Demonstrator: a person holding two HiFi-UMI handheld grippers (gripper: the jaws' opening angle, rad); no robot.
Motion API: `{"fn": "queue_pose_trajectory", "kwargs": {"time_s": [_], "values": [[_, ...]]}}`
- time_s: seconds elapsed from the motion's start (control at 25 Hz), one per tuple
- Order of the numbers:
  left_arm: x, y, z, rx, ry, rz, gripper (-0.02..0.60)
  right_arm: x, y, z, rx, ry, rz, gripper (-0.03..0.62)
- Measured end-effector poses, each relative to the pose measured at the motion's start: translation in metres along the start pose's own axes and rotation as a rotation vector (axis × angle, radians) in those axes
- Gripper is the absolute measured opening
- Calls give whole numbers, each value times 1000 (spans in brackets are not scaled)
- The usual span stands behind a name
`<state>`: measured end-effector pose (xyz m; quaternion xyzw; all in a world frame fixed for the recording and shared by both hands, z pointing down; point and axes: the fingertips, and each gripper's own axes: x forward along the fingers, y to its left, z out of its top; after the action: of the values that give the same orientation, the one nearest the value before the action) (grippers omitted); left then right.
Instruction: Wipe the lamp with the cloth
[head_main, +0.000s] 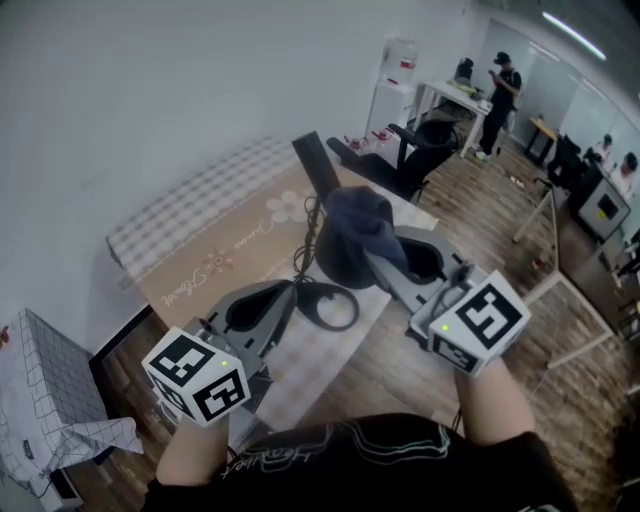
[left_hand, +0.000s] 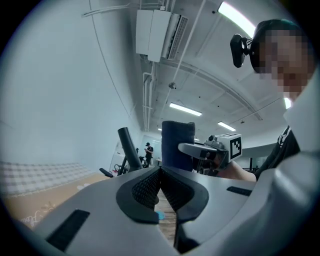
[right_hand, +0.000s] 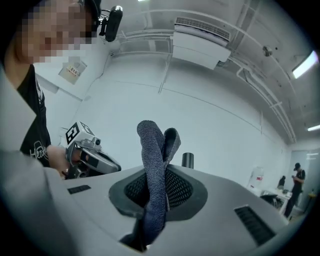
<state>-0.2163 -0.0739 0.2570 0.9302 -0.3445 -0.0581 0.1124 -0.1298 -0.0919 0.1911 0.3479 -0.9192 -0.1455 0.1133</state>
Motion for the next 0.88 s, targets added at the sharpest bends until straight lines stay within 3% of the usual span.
{"fn": "queue_pose_trajectory", "kwargs": {"time_s": [0.48, 0.88], "values": [[1, 45, 3, -27, -24, -26, 0, 63, -22, 37, -287, 62, -148, 54], [-2, 67, -4, -70, -34, -25, 0, 102, -37, 25, -407, 155, -232, 54]]}}
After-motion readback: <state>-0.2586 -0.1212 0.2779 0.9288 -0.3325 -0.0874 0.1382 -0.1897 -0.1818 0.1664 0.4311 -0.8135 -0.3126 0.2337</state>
